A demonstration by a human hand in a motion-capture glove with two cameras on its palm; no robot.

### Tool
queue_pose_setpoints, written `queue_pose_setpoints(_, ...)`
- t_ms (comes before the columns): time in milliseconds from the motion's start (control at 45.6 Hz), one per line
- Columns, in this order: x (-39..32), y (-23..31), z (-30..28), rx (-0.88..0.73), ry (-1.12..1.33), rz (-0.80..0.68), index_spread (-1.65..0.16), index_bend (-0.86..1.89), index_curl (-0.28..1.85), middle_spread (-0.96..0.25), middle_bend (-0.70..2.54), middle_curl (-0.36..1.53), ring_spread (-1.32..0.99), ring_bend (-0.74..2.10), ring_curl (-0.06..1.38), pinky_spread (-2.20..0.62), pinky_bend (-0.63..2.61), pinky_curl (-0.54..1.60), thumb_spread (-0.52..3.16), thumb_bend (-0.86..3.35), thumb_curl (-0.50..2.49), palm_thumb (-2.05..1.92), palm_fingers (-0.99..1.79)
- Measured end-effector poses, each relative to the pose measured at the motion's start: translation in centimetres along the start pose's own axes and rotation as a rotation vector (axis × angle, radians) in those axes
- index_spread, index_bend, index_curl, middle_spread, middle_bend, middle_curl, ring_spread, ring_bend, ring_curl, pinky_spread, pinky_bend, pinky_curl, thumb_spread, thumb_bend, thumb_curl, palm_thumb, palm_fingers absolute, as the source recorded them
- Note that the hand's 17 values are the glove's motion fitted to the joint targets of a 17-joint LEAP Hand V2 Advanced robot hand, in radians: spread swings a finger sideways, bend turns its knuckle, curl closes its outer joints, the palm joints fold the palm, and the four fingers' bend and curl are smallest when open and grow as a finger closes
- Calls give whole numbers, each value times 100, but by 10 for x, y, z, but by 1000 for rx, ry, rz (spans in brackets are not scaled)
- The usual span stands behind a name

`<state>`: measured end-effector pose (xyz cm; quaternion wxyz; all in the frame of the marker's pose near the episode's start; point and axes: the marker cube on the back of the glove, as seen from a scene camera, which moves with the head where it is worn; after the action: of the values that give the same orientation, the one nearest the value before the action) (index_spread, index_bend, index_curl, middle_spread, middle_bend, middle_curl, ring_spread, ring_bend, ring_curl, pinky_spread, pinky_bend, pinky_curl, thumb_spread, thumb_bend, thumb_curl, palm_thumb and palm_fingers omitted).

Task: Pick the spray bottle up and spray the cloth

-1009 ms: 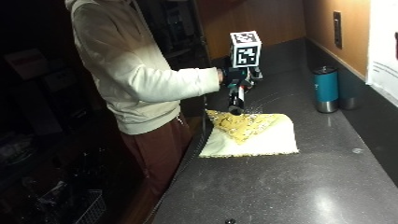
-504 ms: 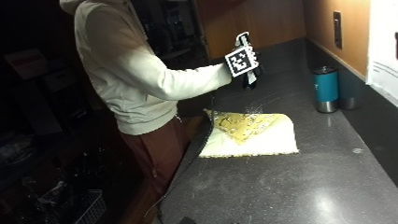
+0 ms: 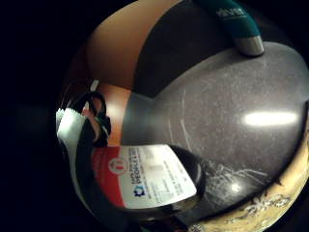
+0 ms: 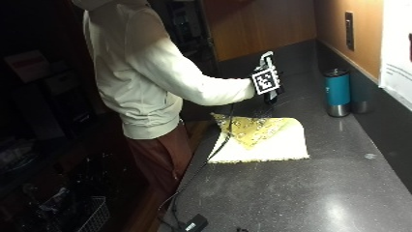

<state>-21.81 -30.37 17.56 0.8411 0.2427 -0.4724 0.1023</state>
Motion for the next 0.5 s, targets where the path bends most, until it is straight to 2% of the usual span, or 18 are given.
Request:
queue_pose_setpoints(132,12,3,24,-78,-26,1,-16,37,50,-12,49,46,-16,55,43,-22,38,38,25,-3,78,94,136)
queue_pose_setpoints(241,26,-8,37,-15,7,1,-16,35,49,-12,48,46,-16,55,43,-22,38,38,26,-3,78,94,136)
queue_pose_setpoints(285,35,-4,41,-43,56,-1,-16,34,49,-12,48,46,-16,55,43,-22,38,38,27,-3,78,94,135)
queue_pose_setpoints(504,34,10,41,-182,-6,-5,-18,29,49,-10,44,45,-14,53,42,-22,42,39,35,-5,76,90,132)
